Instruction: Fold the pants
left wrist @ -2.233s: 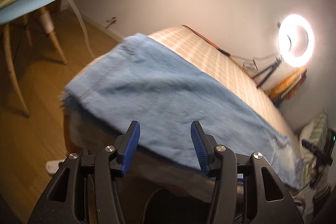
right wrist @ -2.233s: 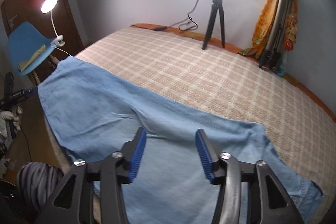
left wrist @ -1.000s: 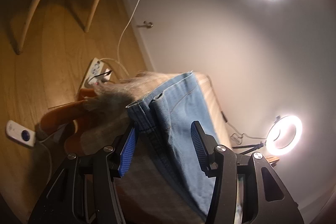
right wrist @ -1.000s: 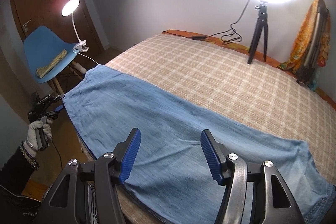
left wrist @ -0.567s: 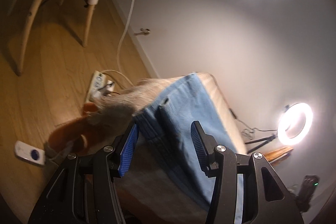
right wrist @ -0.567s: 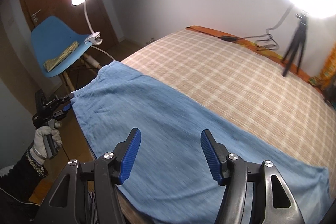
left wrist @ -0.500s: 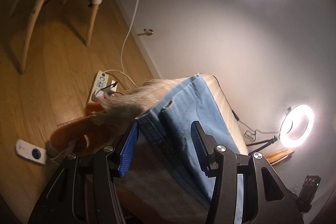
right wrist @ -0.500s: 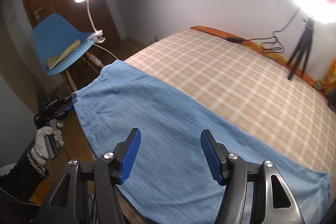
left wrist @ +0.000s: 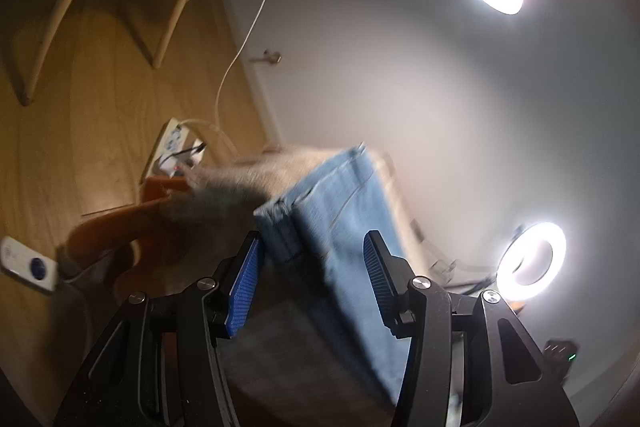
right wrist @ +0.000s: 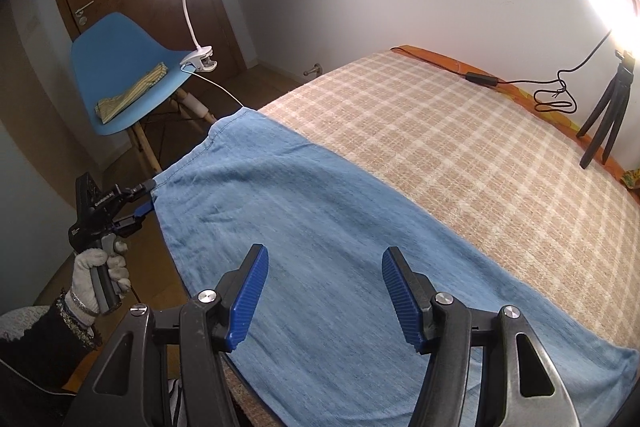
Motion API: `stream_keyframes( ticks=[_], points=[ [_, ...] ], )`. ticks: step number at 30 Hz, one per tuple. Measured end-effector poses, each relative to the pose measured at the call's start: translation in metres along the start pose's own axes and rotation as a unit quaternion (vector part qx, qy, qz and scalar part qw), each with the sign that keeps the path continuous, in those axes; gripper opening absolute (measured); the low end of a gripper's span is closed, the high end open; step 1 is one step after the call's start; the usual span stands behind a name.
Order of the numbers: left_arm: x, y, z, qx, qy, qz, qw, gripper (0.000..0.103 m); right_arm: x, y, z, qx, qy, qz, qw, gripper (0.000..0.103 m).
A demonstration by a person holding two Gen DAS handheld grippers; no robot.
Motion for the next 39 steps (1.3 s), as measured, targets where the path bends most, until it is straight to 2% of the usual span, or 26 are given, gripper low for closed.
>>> stream_keyframes(
  ticks=[3,7,13,14,15,17,21,28,33,35,39],
  points=[
    [-0.002,0.006,0.015,0.04,-0.004,0.011,0.9991,0.049,0.002,0.0,0.0,0.002,-0.004,-0.002,1.0,0.062],
    [0.013,0.006,0.031,0.096,0.015,-0.012,0.9952,0.049,0.003,-0.001,-0.002,-0.002,-0.005,-0.005,1.0,0.062],
    [0.028,0.011,0.025,0.095,0.06,-0.023,0.9934,0.048,0.005,-0.001,-0.005,-0.004,-0.005,-0.007,1.0,0.062],
    [0.029,0.013,0.025,0.097,0.065,-0.021,0.993,0.042,0.006,-0.001,-0.005,-0.005,-0.007,-0.008,1.0,0.062],
    [0.031,0.015,0.026,0.102,0.072,-0.02,0.992,0.029,0.007,-0.001,-0.005,-0.006,-0.007,-0.01,1.0,0.062],
    [0.035,0.018,0.029,0.122,0.081,-0.019,0.989,0.013,0.01,0.0,-0.006,-0.005,-0.006,-0.013,1.0,0.062],
    [0.033,0.02,0.049,0.156,0.065,-0.009,0.9855,0.013,0.018,0.003,-0.006,0.0,-0.004,-0.018,1.0,0.062],
    [0.041,0.01,0.112,0.267,0.025,-0.015,0.9632,0.012,0.037,0.015,-0.002,0.028,0.016,-0.037,0.999,0.062],
    [0.055,-0.021,0.149,0.344,-0.003,-0.05,0.9375,0.012,0.05,0.033,0.002,0.074,0.058,-0.043,0.995,0.062],
    [0.06,-0.037,0.157,0.362,-0.014,-0.068,0.9296,0.011,0.06,0.041,0.004,0.099,0.082,-0.053,0.99,0.063],
    [0.065,-0.062,0.168,0.373,-0.036,-0.096,0.9223,0.011,0.083,0.052,0.004,0.142,0.129,-0.066,0.979,0.064]
  ],
)
Point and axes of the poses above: each gripper's, at about its wrist camera, not at the fingertips, and x roughly the way its jaws point, z to its right, y to its top, the point moved 6 cm from there along x, roughly the way its jaws point, and after that the axes turned 7 degrees about x, right-handed, at the moved point
